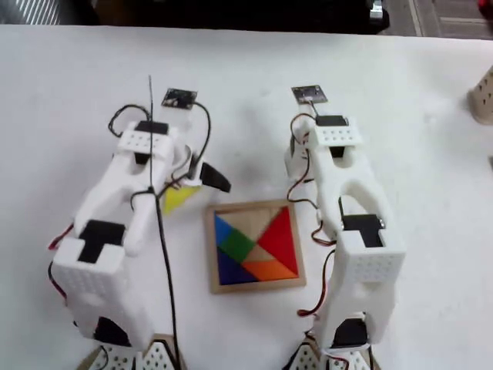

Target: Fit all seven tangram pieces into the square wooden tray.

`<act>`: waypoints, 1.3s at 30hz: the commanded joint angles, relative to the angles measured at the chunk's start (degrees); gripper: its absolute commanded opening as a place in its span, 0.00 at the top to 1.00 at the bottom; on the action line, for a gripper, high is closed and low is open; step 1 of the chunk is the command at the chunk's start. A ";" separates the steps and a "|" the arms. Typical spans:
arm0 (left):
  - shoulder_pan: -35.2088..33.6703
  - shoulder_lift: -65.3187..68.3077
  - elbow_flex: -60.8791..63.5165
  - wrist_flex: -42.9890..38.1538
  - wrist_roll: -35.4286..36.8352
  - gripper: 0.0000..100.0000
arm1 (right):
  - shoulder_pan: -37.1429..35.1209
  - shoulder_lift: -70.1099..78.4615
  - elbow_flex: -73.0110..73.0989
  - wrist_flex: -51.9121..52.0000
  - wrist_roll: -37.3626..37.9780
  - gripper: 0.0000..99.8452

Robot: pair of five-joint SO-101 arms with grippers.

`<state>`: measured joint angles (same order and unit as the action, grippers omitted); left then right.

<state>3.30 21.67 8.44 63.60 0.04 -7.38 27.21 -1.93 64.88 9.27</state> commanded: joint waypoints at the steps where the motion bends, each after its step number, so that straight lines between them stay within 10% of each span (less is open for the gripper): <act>1: -1.01 3.74 -6.33 2.64 0.79 0.54 | -0.31 -0.84 -3.34 0.48 0.79 0.98; 39: 1.63 -5.14 -3.08 3.08 0.18 0.54 | -0.31 -0.92 -3.34 0.57 0.70 0.98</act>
<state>1.63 21.05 2.46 70.99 0.13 -7.38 27.21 -1.93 64.88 9.27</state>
